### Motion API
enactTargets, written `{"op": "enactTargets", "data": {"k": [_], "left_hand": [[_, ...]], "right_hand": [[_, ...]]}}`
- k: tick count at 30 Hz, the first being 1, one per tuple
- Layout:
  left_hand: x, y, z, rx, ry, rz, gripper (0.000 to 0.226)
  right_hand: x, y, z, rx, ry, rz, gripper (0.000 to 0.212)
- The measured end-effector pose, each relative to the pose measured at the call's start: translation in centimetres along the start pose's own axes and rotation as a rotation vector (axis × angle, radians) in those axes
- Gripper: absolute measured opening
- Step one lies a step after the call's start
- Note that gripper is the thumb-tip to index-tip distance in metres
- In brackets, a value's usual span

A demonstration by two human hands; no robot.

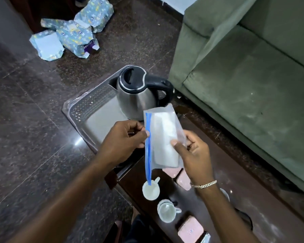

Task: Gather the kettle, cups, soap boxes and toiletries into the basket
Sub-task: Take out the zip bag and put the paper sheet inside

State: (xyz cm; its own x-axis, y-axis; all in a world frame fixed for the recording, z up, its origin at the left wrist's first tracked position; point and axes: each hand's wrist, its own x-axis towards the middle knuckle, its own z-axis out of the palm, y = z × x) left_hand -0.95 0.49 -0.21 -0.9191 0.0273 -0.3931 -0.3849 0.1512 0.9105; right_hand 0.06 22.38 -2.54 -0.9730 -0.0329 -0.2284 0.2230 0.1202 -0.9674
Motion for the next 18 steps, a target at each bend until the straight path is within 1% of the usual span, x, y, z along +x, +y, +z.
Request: {"op": "enactTargets", "data": {"k": [1,3,4,5,6,8,10,12,15,18], "left_hand": [[-0.1,0.3,1.0,0.012,0.007,0.008,0.020],[-0.1,1.0,2.8,0.070,0.023,0.031,0.021],[-0.1,1.3,3.9,0.112,0.020,0.051,0.021],[-0.1,1.7,4.9,0.145,0.021,0.074,0.019],[-0.2,2.1,6.1,0.172,0.020,0.099,0.019],[-0.3,3.0,8.7,0.219,0.013,0.129,0.018],[-0.7,3.8,11.4,0.261,-0.010,0.157,0.016],[-1.2,4.5,13.6,0.303,-0.035,0.180,0.015],[-2.0,5.0,16.2,0.359,-0.040,0.249,0.014],[-2.8,5.1,17.9,0.462,0.040,0.368,0.019]], "right_hand": [[-0.6,0.3,-1.2,-0.070,0.075,0.014,0.035],[-1.8,0.4,-3.0,-0.304,0.246,0.017,0.058],[-2.6,0.2,-4.0,-0.405,0.320,-0.014,0.065],[-3.3,-0.2,-4.6,-0.446,0.354,-0.065,0.066],[-4.1,-0.7,-5.3,-0.434,0.354,-0.109,0.064],[-5.6,-1.7,-6.2,-0.364,0.298,-0.153,0.057],[-6.9,-2.5,-7.1,-0.354,0.245,-0.155,0.051],[-7.8,-2.7,-8.1,-0.366,0.229,-0.157,0.042],[-8.6,-2.6,-10.0,-0.343,0.260,-0.156,0.031],[-9.5,-2.2,-12.2,-0.305,0.314,-0.158,0.029]]}}
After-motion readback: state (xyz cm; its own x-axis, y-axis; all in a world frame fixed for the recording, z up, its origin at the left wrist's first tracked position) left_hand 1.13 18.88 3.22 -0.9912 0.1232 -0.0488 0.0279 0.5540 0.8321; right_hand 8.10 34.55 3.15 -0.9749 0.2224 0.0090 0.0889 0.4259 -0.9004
